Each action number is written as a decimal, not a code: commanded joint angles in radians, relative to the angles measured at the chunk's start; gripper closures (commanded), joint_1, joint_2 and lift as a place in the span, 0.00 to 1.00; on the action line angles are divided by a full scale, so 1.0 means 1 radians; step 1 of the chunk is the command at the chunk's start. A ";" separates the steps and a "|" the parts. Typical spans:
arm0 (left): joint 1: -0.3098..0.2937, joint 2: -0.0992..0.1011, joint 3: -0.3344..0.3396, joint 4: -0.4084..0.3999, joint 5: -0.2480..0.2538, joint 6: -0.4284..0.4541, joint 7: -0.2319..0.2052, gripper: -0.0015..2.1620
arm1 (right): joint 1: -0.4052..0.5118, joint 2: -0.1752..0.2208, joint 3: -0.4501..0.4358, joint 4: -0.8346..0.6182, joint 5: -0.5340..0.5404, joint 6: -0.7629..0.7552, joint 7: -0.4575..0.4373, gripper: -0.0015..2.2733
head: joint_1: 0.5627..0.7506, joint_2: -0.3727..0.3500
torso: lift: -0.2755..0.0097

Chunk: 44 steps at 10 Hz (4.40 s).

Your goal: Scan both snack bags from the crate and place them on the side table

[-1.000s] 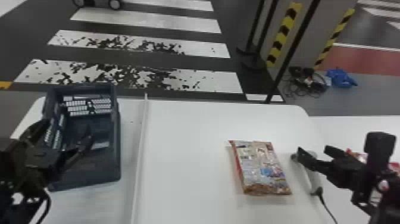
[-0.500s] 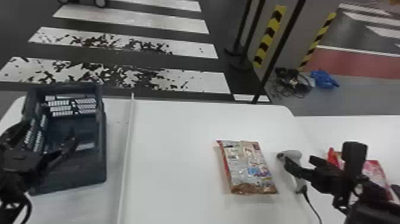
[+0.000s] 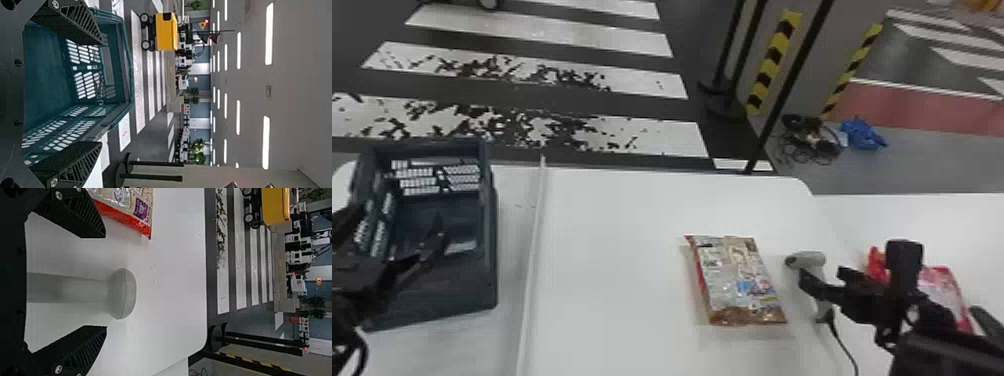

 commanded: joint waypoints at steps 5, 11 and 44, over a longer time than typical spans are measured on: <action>-0.002 0.002 0.000 0.007 0.000 0.000 0.000 0.04 | -0.079 -0.022 -0.001 0.137 0.092 -0.032 -0.014 0.16 | 0.70 0.16 | 0.62; 0.004 -0.003 -0.006 -0.001 -0.008 0.003 0.000 0.04 | -0.088 -0.027 -0.024 0.155 0.152 -0.020 -0.015 0.90 | 0.70 0.13 | 0.62; 0.004 0.002 -0.003 -0.009 0.000 0.012 0.000 0.04 | 0.134 0.063 0.487 -0.508 0.112 0.573 -0.061 0.94 | 0.70 0.48 | 0.62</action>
